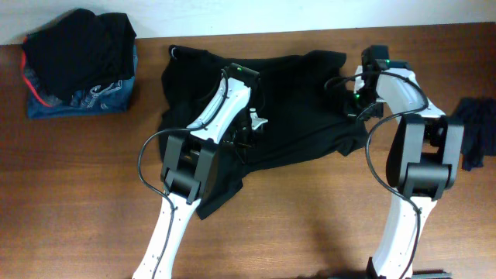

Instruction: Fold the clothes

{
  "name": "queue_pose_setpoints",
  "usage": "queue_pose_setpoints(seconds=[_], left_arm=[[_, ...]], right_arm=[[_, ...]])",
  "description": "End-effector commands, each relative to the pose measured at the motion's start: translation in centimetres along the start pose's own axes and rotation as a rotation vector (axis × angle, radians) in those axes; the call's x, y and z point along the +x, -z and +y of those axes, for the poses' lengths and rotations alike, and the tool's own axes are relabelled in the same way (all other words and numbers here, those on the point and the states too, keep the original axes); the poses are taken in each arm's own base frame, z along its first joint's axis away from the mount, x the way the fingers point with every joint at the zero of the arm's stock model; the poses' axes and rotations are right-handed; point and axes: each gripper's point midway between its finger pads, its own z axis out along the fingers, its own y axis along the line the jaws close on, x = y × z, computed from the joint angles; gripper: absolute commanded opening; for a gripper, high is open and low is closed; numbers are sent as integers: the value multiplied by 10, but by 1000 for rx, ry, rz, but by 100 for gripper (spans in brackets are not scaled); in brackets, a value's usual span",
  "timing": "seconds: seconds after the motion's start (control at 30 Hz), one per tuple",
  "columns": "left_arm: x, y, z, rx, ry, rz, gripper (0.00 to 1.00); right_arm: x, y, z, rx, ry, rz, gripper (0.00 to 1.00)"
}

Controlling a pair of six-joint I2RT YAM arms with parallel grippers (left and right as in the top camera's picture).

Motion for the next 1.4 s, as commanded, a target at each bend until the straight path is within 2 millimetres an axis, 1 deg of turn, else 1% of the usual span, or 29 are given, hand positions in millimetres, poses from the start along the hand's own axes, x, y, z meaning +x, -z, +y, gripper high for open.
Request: queue_pose_setpoints(seconds=[0.0,0.1,0.17,0.27,0.37,0.5,0.57,0.63,0.73,0.77,0.87,0.93,0.97,1.03,1.07,1.1,1.13,1.17,1.3,1.37], left_arm=[[3,3,14,-63,8,1,5],[3,3,14,-63,5,1,9],[3,3,13,-60,5,1,11],[3,3,11,-46,-27,0,11],[1,3,-2,31,-67,-10,14],[1,3,-3,34,-101,-11,17],[2,3,2,6,-125,-7,27],[3,4,15,-56,-121,3,34],[1,6,22,-49,-94,-11,46],[-2,7,24,-40,-90,-26,48],[-15,12,29,-43,-94,-86,48],[-24,22,33,-45,-34,-142,47],[-26,27,34,-45,-15,-160,42],[-30,42,35,-52,29,-202,38],[-31,53,42,-86,77,-228,37],[-29,61,48,-120,118,-240,38],[-25,69,57,-154,166,-246,38],[-20,73,60,-157,182,-239,38],[-20,77,62,-100,199,-254,38],[-18,80,73,-99,222,-258,38]], right_arm=[[11,-14,-42,107,-63,37,5],[10,-13,-54,123,-83,35,6],[10,-13,-61,132,-96,35,9],[11,-12,-73,157,-113,35,11],[13,-11,-78,159,-123,43,15],[20,-10,-85,196,-128,68,19],[24,-7,-94,252,-169,76,21],[25,-7,-95,257,-168,79,21],[27,-7,-95,260,-201,83,21],[28,-7,-95,260,-201,87,21],[30,-6,-95,262,-229,94,22],[31,-6,-95,263,-245,95,22],[31,-6,-95,263,-245,96,22],[31,-6,-95,264,-245,97,22],[32,-6,-95,264,-244,99,25],[32,-6,-95,264,-244,100,27],[32,-6,-95,263,-244,99,29],[32,-6,-95,263,-244,99,30],[32,-6,-95,263,-244,99,31],[32,-6,-95,263,-244,100,33]])
